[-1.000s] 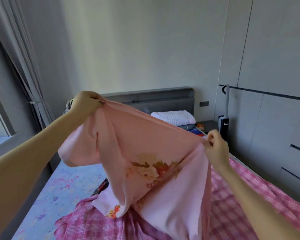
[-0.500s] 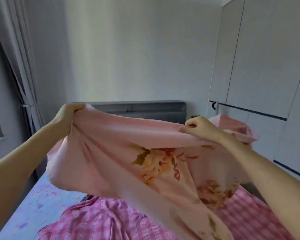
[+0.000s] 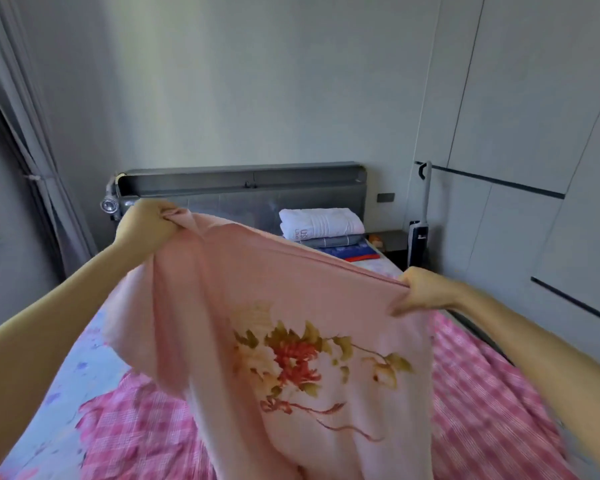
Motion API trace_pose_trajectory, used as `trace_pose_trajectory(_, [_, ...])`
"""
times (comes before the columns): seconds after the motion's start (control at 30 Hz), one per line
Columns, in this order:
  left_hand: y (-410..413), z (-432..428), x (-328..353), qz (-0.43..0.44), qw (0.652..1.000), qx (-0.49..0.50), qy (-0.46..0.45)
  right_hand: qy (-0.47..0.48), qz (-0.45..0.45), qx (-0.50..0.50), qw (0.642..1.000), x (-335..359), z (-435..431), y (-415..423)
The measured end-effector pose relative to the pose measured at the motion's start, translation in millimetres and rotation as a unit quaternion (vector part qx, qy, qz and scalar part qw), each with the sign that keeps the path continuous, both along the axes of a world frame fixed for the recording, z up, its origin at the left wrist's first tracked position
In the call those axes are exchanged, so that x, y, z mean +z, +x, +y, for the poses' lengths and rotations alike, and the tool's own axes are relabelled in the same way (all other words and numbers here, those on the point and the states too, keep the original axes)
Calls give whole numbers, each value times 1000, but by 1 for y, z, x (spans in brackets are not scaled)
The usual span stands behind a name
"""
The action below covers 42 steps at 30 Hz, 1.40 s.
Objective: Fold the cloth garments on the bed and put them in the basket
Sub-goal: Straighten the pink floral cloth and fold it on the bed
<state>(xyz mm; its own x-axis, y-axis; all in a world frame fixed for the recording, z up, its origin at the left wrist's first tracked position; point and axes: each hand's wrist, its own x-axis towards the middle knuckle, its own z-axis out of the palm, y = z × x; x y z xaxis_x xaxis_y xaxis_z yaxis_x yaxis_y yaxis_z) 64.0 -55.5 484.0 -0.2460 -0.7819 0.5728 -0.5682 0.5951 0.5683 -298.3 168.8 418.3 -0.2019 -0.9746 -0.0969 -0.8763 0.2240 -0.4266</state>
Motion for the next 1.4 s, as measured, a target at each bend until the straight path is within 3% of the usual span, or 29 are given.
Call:
trace_pose_trajectory(0.1, [-13,0,8,36,996,80,-24,-4,68,-41,997,-57,-9,-29])
trace_pose_trajectory(0.23, [-33,6,1,51,983,177,-3,42,67,-62,995,-99,-13,-53])
trace_pose_trajectory(0.37, [-35,8,-10,79,968,237,33,71,175,-65,980,-110,-28,-91])
trace_pose_trajectory(0.43, [-28,5,-13,68,961,265,52,-39,192,-130,972,-69,-47,-109])
trace_pose_trajectory(0.47, [-25,2,-13,72,957,276,61,-144,193,-183,953,-38,-57,-118])
trace_pose_trajectory(0.53, [-25,-4,-8,93,954,279,61,-400,204,-250,858,29,-71,-126])
trace_pose_trajectory(0.57, [-26,-6,-8,106,954,273,63,-471,213,-260,816,52,-77,-128])
trace_pose_trajectory(0.6, [-27,-10,-4,116,954,270,64,-478,215,-256,812,69,-87,-130])
trace_pose_trajectory(0.7, [-21,-25,-4,139,953,252,93,-329,255,-187,890,82,-113,-138])
trace_pose_trajectory(0.9, [-28,-45,0,193,940,152,237,-219,238,-164,932,85,-139,-159])
trace_pose_trajectory(1.03, [-16,-72,-1,178,920,94,335,-49,112,-40,992,79,-154,-165])
trace_pose_trajectory(1.13, [-7,-98,-18,157,916,48,365,54,104,-9,993,63,-168,-172])
trace_pose_trajectory(1.3, [-8,-155,-51,258,884,-12,389,11,113,-123,986,24,-226,-190])
trace_pose_trajectory(1.4, [-21,-191,-65,304,871,1,387,-68,64,-202,975,-1,-275,-194])
